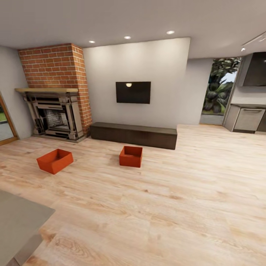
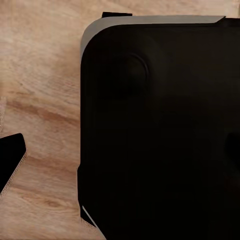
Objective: Move the two storage containers from the living room to the garage. In the garage, place one container on the floor and stack the other container on top of it (either order is fine).
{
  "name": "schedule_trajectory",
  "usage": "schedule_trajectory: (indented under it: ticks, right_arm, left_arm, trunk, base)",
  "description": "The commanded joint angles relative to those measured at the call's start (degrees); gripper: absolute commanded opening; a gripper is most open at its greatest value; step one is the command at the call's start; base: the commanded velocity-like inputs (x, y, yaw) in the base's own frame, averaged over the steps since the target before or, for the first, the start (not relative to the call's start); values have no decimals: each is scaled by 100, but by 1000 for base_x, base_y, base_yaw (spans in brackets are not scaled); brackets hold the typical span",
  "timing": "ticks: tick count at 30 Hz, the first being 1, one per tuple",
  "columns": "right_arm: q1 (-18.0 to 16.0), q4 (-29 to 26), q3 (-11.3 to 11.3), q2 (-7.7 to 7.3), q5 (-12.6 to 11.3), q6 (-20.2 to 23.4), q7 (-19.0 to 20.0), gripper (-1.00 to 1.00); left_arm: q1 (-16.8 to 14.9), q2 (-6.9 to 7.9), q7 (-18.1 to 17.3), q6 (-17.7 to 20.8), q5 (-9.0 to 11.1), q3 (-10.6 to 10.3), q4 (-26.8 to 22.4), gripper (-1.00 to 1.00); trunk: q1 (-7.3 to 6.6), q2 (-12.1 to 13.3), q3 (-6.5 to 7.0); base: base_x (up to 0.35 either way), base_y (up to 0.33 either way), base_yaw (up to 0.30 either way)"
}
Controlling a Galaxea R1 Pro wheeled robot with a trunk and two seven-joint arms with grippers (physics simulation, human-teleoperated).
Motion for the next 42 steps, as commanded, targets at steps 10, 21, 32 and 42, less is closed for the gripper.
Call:
schedule_trajectory:
  ticks: [10, 21, 32, 42]
  right_arm:
    - [-4, 11, 55, 9, -42, -23, -4, 100]
    - [-4, 11, 57, 8, -52, -23, -4, 100]
    - [-4, 11, 54, 8, -55, -23, -4, 100]
    - [-4, 11, 57, 8, -54, -23, -3, 100]
  left_arm:
    - [-2, 0, 5, -15, 31, 1, 1, 100]
    - [-2, 0, 5, -15, 36, 6, 1, 100]
    - [-2, 0, 5, -15, 35, 9, 1, 100]
    - [-2, 2, 5, -15, 29, 15, 1, 100]
  trunk:
    - [3, -2, -6]
    - [3, -2, -6]
    - [3, -2, -6]
    - [3, -2, -6]
  base:
    - [323, 0, 0]
    - [323, 0, 0]
    - [323, 0, 0]
    - [323, 0, 0]
